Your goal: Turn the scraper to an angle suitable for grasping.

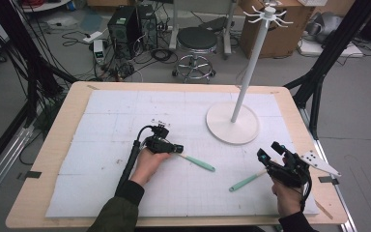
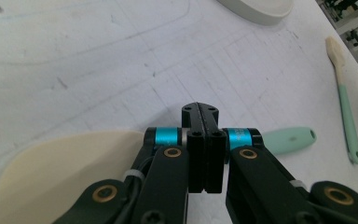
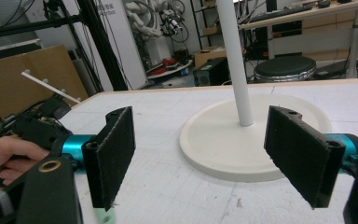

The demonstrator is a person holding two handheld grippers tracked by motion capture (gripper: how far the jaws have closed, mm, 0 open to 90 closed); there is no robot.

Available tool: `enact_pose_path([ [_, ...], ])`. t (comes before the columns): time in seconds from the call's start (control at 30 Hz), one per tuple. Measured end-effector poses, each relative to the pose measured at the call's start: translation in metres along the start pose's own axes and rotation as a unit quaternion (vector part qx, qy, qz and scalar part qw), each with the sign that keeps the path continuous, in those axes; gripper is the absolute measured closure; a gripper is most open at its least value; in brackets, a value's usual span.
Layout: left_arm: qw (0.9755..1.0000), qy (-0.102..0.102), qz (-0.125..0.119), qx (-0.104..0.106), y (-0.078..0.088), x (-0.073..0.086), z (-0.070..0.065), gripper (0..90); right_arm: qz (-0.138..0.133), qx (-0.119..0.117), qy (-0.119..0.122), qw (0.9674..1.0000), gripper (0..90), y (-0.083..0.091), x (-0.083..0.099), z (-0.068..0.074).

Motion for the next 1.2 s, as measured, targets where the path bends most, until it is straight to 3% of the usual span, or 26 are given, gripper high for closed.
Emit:
enact_pose_path([
  [0.3,0.9999,-0.012,0.001,0.005,0.017,0.017,-0.01,90.0,0.002,0.0,0.001,1.0,23.7,0.0,0.001,0.002],
  [0.5,0.9999,-0.008,-0.003,0.009,0.023,0.022,-0.013,90.0,0.004,-0.001,0.004,1.0,23.7,-0.001,0.002,0.005],
  [0.67,0.9987,-0.003,-0.025,0.043,0.031,0.027,-0.025,89.7,0.004,-0.001,0.005,1.0,23.7,-0.001,0.002,0.006],
  [0.73,0.9965,0.02,-0.038,0.072,0.036,0.029,-0.035,89.7,0.004,-0.002,0.005,1.0,23.7,-0.001,0.002,0.006],
  [0.83,0.9955,0.014,-0.034,0.087,0.039,0.036,-0.049,89.7,0.003,-0.003,0.003,1.0,23.7,-0.001,0.002,0.008],
  [1.0,0.9943,0.011,-0.013,0.105,0.039,0.053,-0.069,89.8,0.0,-0.004,0.004,1.0,23.7,-0.001,0.0,0.009],
  [1.2,0.9941,0.012,-0.002,0.107,0.036,0.062,-0.074,89.8,-0.002,-0.003,0.005,1.0,23.7,0.0,0.0,0.009],
])
Point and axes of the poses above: each handheld gripper's, and its own axes: y roughly backward along the jaws, x roughly out of its underside, z roughly to its left, the point moved 10 cm from there along -y, roughly forward along the jaws, and after that the axes turned 13 degrees about -z, right-handed, at the moved point
